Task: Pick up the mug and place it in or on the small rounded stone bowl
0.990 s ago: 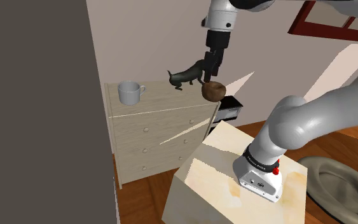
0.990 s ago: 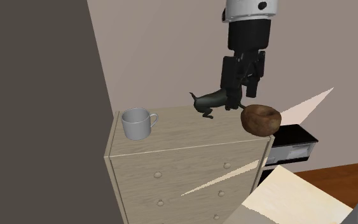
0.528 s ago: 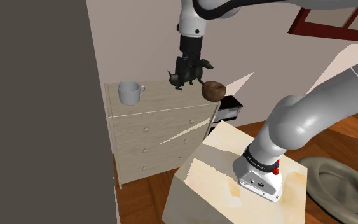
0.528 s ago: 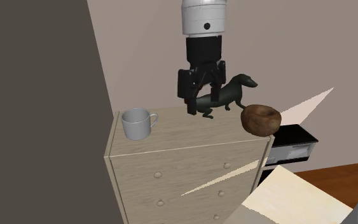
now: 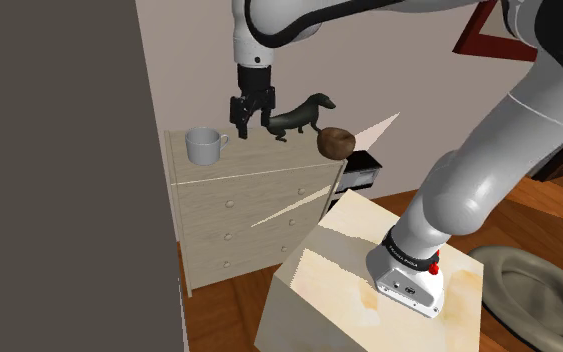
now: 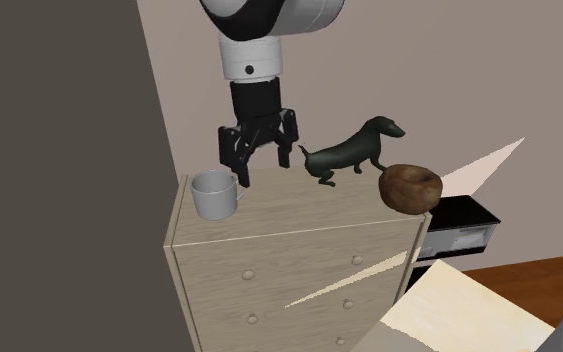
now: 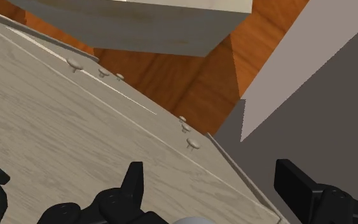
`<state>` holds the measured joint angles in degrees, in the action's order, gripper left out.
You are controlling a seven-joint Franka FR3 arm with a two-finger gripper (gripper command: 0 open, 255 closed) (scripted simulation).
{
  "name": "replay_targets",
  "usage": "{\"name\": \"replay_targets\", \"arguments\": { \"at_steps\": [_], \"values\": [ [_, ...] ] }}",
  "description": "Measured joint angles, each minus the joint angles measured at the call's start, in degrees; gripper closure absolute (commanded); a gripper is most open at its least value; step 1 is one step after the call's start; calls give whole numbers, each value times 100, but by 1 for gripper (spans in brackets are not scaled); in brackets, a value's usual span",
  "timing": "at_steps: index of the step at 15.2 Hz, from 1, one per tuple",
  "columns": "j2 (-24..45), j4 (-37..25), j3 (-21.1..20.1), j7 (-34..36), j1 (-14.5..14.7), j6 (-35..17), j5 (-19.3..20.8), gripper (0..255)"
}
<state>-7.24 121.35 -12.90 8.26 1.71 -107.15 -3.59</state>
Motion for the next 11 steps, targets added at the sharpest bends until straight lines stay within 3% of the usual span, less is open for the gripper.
{"name": "replay_targets", "arguments": {
  "at_steps": [11],
  "values": [
    [2585,-2332,-157,1084,363,-221,941,0]
  ]
}}
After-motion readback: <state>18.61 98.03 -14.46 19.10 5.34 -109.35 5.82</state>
